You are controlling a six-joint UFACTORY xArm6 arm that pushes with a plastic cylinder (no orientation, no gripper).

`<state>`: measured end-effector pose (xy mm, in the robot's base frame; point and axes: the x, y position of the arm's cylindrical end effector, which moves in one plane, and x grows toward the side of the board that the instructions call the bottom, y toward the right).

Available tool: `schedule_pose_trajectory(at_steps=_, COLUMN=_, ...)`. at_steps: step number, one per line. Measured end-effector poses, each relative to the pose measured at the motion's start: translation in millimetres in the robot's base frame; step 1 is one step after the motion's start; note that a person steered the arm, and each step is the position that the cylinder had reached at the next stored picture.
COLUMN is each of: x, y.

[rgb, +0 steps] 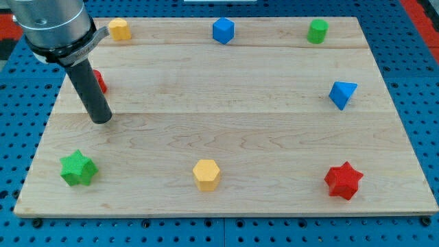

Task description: Point your arm towards the center

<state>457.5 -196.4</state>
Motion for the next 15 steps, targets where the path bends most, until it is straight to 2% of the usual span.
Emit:
schedule_pose_trajectory(at_steps=4, x=1, y=1)
schedule_pose_trajectory(at_steps=10, x=1, y=82)
schedule_pose_trajectory(at_steps=15, x=-1, y=90)
